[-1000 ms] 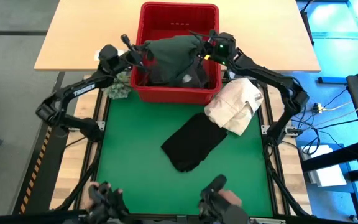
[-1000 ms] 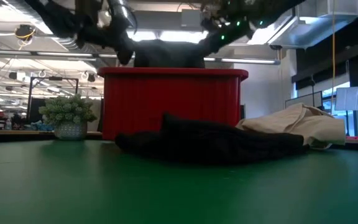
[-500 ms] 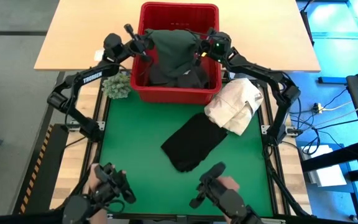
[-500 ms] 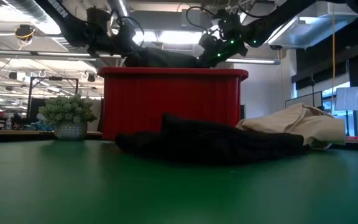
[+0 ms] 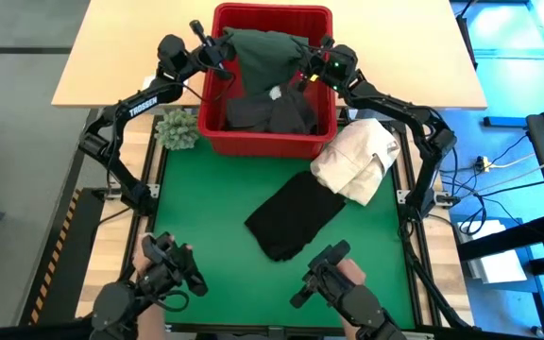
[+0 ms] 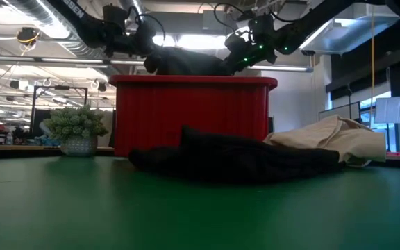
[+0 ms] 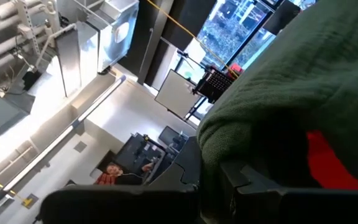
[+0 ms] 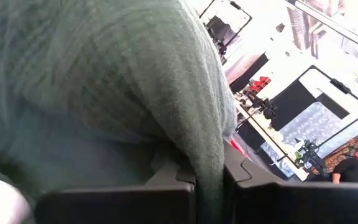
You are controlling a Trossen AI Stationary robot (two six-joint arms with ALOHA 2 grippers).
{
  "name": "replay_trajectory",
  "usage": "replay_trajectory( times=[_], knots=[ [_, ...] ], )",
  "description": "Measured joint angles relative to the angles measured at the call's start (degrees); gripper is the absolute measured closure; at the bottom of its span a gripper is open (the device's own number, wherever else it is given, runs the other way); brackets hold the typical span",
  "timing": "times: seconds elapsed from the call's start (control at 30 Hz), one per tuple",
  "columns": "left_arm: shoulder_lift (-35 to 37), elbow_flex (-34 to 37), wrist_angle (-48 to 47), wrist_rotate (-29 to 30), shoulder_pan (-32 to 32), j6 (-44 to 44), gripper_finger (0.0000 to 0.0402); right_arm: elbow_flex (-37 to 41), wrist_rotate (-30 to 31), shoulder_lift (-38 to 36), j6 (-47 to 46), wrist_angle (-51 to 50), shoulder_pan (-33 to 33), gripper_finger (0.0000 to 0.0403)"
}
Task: Fold laundry
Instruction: Put the green folded polo shirt into the red bin
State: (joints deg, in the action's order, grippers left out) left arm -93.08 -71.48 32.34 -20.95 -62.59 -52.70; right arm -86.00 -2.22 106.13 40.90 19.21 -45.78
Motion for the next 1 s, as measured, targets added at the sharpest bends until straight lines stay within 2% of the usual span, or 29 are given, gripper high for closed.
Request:
replay_trajectory(
  times=[0.4,0.7,0.87,1.0],
  knots=[
    [0.0,0.0,1.3,-0.7,-0.2,-1.7,0.0400,-0.1,-0.4,-0.1,0.0,0.8,0.0,0.0389],
    [0.0,-0.2,5.5,-1.3,-1.9,-2.0,0.0400,-5.9,-0.3,-0.1,2.2,0.6,0.0,0.0389],
    [0.0,-1.2,5.3,-3.1,-3.1,-1.0,0.0400,-7.8,-0.3,0.6,4.0,-1.2,0.1,0.0389],
    [0.1,-1.3,2.1,-6.2,-3.4,-0.1,0.0400,-7.9,-0.4,4.1,5.8,-2.0,-0.4,0.0389]
  ],
)
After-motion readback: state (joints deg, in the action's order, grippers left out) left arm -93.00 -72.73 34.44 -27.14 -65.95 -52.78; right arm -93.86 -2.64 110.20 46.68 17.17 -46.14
